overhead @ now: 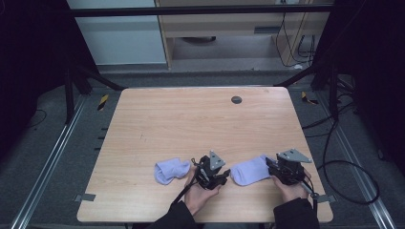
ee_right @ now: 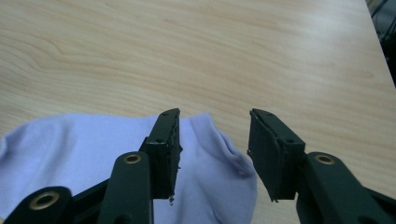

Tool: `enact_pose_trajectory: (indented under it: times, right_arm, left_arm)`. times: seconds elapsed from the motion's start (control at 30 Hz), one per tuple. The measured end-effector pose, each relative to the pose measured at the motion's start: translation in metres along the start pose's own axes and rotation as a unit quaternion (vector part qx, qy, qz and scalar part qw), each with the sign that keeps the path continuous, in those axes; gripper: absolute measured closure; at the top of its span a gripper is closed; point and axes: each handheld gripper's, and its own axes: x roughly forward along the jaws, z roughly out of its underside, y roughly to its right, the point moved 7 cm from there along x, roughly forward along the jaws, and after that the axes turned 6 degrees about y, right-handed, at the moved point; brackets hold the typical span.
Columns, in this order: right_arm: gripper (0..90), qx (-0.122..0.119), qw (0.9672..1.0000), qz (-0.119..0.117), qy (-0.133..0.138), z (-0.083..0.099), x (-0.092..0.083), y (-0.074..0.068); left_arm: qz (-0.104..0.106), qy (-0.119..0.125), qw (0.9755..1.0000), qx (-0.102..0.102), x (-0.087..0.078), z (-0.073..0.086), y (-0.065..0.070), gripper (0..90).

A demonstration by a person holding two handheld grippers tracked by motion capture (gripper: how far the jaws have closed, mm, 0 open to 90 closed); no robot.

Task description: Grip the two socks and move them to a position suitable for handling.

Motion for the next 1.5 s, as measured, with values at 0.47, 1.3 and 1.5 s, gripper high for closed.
enact_pose_trajectory:
  times: [0.47, 1.3, 1.5]
  right_arm:
    - [49.1, -0.008, 0.9954, -0.071, 0.064, -0.037, -0.012, -0.032]
    - [58.8, -0.036, 0.9831, -0.173, 0.049, -0.085, 0.018, -0.131]
    - [59.5, -0.045, 0.9781, -0.199, 0.041, -0.087, 0.028, -0.16]
  left_arm:
    - [-0.052, 0.034, 0.9976, -0.031, -0.085, -0.008, -0.08, 48.2]
    - [-0.127, 0.023, 0.986, -0.106, -0.158, 0.077, -0.155, 56.4]
    - [-0.123, 0.007, 0.9876, -0.098, -0.154, 0.084, -0.152, 57.7]
